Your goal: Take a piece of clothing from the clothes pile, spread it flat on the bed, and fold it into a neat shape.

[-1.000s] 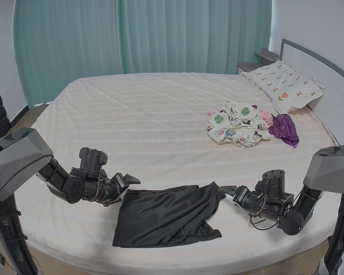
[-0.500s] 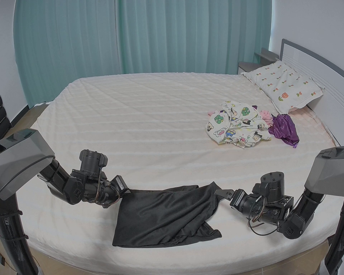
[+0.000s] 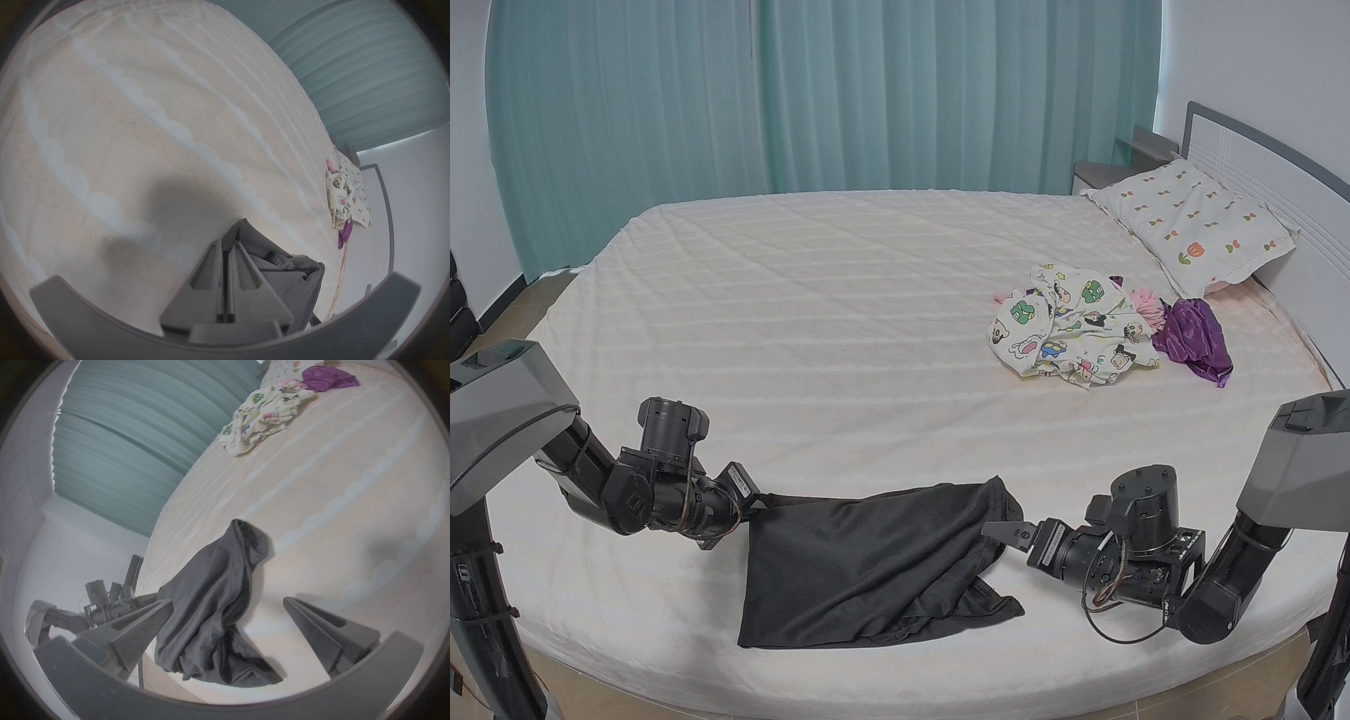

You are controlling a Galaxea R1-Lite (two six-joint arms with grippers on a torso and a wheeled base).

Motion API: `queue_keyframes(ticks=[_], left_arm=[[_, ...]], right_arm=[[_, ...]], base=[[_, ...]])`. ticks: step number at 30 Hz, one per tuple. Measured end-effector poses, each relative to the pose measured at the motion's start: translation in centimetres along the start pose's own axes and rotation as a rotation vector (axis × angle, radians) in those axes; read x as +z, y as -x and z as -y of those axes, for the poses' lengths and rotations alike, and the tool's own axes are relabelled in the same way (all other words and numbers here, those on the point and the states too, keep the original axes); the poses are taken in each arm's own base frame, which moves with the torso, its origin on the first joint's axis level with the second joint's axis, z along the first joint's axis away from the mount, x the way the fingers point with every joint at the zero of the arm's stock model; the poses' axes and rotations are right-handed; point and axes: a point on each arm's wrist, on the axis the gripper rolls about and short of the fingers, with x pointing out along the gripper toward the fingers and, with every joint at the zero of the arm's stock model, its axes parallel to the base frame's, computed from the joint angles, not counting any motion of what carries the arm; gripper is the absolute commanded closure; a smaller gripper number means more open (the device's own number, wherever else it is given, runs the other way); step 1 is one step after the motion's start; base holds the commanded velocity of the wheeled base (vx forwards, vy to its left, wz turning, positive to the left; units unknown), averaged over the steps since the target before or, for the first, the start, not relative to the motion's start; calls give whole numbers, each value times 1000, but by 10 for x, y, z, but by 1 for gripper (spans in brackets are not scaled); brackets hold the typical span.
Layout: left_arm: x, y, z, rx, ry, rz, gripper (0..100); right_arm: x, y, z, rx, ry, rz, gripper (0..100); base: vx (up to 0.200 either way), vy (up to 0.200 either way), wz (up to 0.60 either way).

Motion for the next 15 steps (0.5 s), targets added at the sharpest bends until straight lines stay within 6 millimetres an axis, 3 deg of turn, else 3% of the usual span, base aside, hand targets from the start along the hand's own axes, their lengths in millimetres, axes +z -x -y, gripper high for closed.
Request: queue_keyframes(ticks=[12, 13, 15], left_arm=[[7, 3, -8, 9, 33, 10, 100], [8, 3, -8, 9, 34, 11, 100], [8, 3, -9, 10, 35, 9, 100]], right_arm=[[-10, -13, -23, 90, 138, -39, 0], [-12, -14, -24, 93, 143, -46, 100], [-16, -16, -24, 95, 148, -60, 100]], base=[[0, 0, 0], [0, 0, 0], [0, 0, 0]])
